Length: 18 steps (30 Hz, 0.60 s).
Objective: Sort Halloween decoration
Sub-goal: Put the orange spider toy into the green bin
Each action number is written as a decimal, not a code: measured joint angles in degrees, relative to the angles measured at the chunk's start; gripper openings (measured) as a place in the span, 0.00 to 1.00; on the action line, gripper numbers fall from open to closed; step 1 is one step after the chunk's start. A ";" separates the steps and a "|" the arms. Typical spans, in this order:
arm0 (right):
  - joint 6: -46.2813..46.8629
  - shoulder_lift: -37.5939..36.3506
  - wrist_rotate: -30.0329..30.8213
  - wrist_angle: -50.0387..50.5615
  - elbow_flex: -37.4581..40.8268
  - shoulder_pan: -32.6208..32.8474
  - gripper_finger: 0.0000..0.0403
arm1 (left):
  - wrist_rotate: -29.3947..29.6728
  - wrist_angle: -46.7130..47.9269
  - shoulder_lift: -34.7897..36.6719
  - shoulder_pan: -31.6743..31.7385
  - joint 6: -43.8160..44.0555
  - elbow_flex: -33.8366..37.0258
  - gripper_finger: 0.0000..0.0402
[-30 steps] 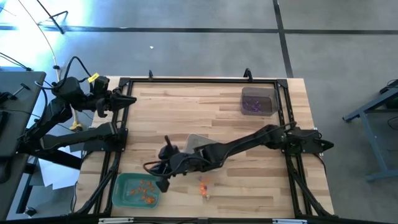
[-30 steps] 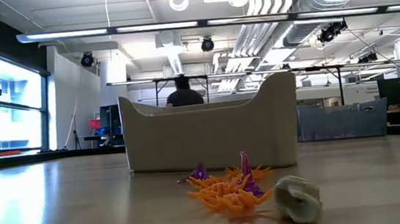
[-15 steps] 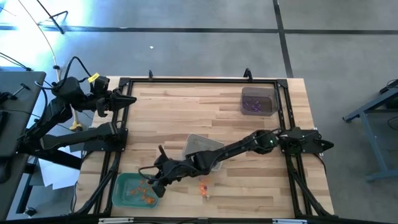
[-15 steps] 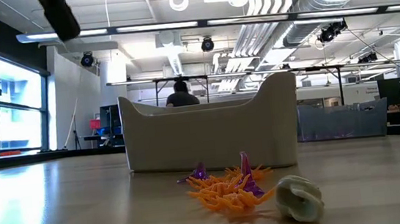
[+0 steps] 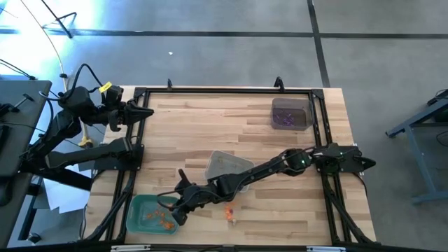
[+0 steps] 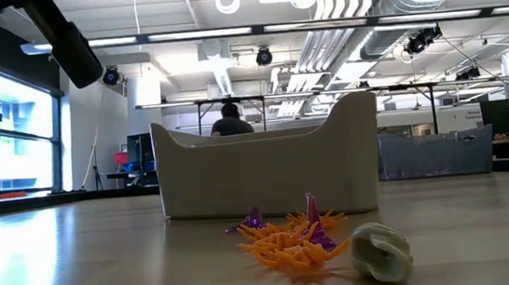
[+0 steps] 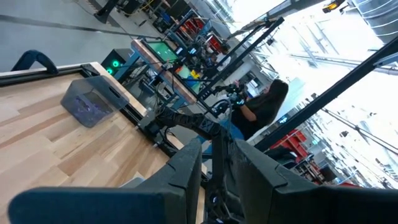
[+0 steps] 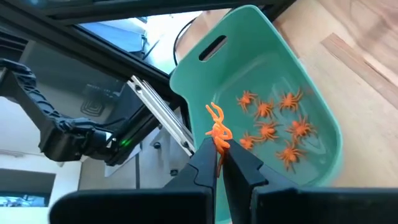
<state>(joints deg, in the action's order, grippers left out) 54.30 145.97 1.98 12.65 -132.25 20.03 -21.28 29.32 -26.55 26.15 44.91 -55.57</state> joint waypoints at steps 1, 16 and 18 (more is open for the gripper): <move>0.37 0.00 0.02 0.05 0.00 0.00 0.02 | 0.01 0.00 -0.01 0.01 0.00 0.00 0.19; 1.29 0.04 -0.49 0.40 0.00 0.00 0.09 | 0.01 0.00 -0.02 0.00 -0.02 0.00 0.19; 1.27 0.04 -0.82 0.39 0.00 0.02 0.15 | 0.01 0.00 -0.01 0.00 -0.02 0.00 0.19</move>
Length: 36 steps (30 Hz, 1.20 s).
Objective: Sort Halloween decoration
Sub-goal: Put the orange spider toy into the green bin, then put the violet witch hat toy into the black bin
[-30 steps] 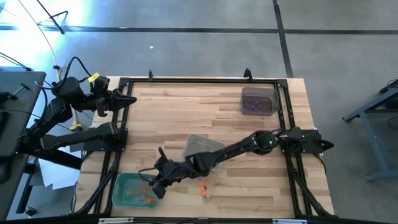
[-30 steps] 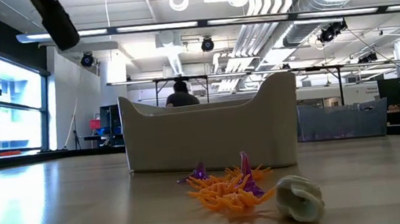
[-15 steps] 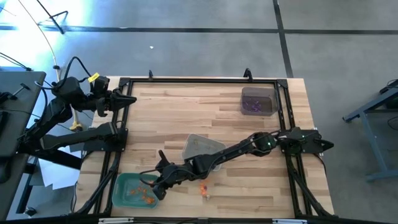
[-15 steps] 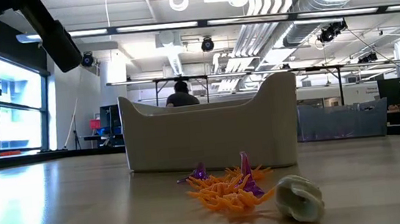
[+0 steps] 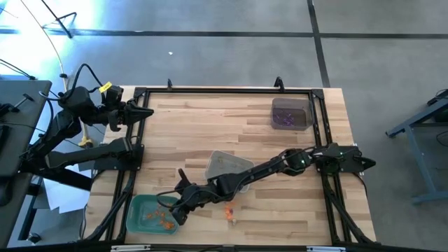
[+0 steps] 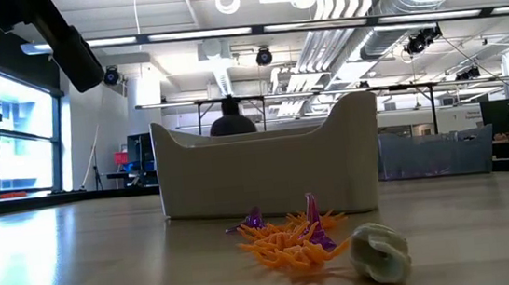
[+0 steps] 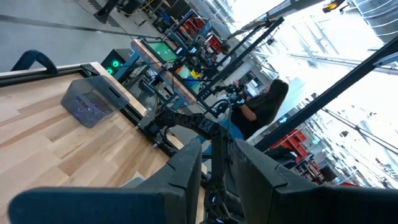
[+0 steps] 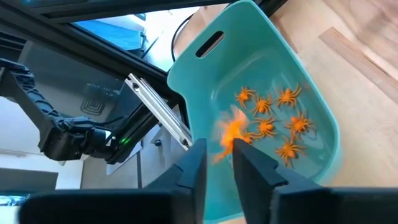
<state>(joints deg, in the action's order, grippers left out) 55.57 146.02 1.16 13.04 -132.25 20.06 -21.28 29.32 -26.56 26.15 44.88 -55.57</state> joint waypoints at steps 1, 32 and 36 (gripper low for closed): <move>-0.02 0.00 -0.03 0.04 0.00 0.04 0.17 | 0.00 0.00 0.00 0.00 0.00 0.00 0.19; -3.92 -14.65 -2.17 28.16 -0.04 2.59 0.23 | -9.26 0.00 -0.01 -0.02 -1.17 0.00 0.19; 0.14 -18.75 1.82 40.78 -0.07 3.51 0.23 | -10.86 0.04 -0.82 -0.69 1.92 0.00 0.19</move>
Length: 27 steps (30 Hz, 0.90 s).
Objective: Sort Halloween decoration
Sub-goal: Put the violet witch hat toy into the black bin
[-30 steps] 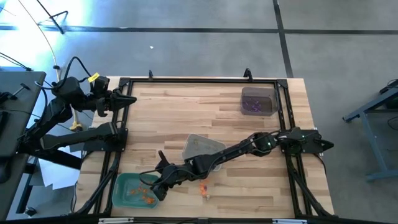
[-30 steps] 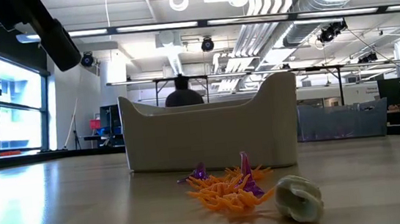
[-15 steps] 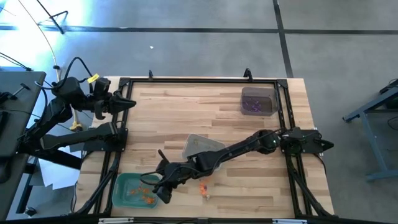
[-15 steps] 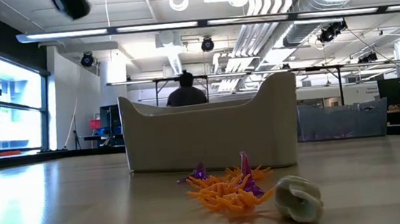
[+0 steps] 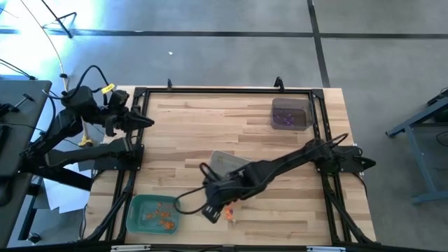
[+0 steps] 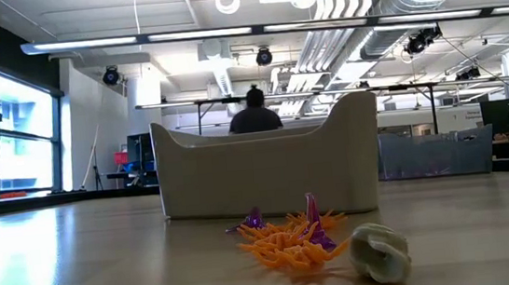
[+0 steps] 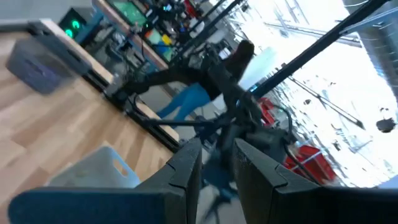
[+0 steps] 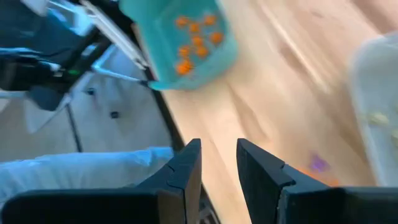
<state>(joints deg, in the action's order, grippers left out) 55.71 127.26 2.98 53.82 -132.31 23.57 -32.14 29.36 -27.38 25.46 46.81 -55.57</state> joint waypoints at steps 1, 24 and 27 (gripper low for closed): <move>0.98 -0.80 0.35 2.69 0.00 0.07 0.23 | 0.00 -0.11 -0.31 -0.60 0.57 0.00 0.19; -8.45 -4.78 -1.98 35.90 0.00 -3.73 0.23 | 14.96 -8.55 -26.54 -20.50 -25.67 0.02 0.19; -11.80 -4.95 -2.20 36.16 0.02 -3.67 0.23 | 21.50 -5.91 -29.60 -20.83 -26.49 0.00 0.19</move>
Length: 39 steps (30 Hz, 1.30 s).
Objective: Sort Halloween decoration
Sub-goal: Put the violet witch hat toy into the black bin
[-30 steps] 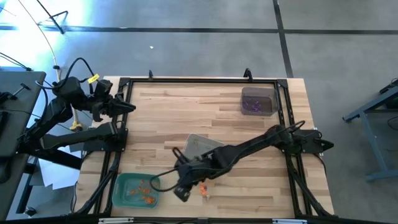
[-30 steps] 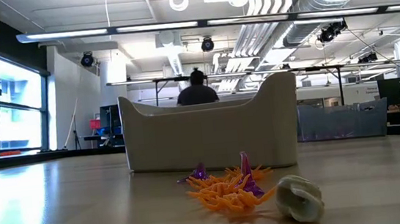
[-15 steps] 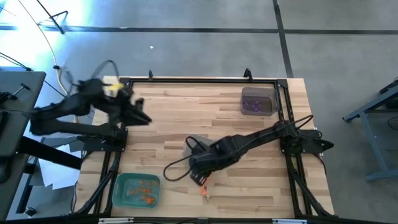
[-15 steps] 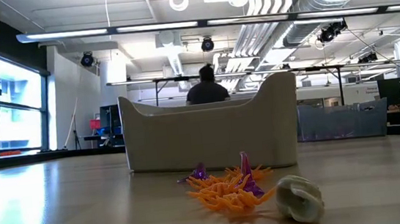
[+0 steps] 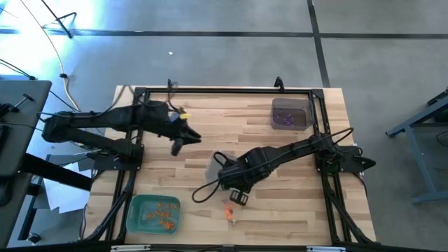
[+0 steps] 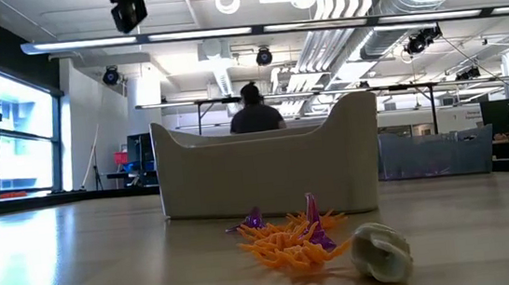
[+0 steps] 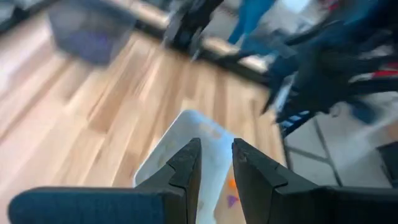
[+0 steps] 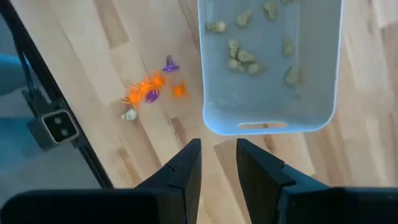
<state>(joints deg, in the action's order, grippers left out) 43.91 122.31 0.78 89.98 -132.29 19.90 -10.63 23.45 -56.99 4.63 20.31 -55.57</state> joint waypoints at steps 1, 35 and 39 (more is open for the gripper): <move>-1.40 -0.17 0.14 0.00 0.07 0.07 0.23 | 1.00 0.29 -1.21 -0.29 1.28 0.02 0.19; 2.92 -45.24 12.74 -41.51 67.54 16.94 0.23 | 17.42 -25.59 -30.76 -28.91 15.97 -0.04 0.19; 6.02 -45.23 12.74 -41.87 68.41 16.95 0.23 | 12.17 -25.97 -34.61 -31.73 16.12 -0.57 0.19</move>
<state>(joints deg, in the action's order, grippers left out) 49.93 77.08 13.52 48.11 -63.88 36.85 1.53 -2.52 -91.60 -27.10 36.43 -56.14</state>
